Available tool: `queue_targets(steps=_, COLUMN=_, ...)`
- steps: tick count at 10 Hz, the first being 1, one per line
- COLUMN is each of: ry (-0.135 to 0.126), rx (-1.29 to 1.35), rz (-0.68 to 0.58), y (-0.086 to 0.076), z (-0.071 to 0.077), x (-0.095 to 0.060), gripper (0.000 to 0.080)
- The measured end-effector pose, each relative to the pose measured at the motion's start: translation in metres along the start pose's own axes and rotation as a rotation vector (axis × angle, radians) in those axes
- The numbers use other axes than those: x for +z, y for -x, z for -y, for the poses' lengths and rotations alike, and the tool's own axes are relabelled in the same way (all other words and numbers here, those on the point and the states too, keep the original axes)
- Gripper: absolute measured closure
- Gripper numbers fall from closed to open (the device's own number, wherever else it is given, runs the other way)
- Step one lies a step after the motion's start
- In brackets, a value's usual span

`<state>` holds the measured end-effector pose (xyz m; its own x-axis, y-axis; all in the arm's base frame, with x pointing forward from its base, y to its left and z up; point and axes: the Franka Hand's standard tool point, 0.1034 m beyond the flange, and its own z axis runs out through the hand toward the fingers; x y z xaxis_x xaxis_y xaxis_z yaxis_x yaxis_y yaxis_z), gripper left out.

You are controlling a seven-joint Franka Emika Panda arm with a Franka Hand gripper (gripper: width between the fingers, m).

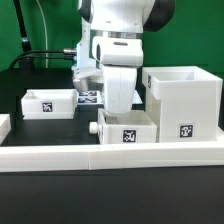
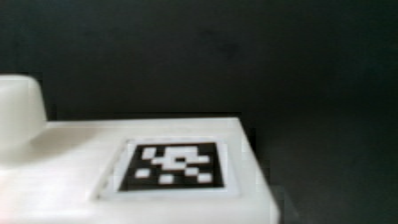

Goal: Assemble drawer

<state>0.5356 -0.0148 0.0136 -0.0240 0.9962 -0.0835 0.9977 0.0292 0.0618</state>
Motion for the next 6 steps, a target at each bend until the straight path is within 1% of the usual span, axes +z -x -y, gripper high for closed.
queue_targets(steps=2, ry=0.0, rx=-0.003, rz=0.0, y=-0.0009, z=0.0002, x=0.0001, gripper=0.0757)
queue_targets(steps=3, ry=-0.001, rx=-0.009, rz=0.0, y=-0.0041, z=0.0003, x=0.0, gripper=0.0757)
queue_targets(steps=4, ry=-0.008, rx=0.005, rz=0.003, y=-0.0046, z=0.0008, x=0.0, gripper=0.0757)
queue_targets(steps=5, ry=-0.026, rx=0.026, rz=0.006, y=-0.0056, z=0.0027, x=0.0005, gripper=0.0757)
queue_targets(steps=6, ry=-0.027, rx=0.043, rz=0.008, y=-0.0049, z=0.0028, x=0.0005, gripper=0.0757)
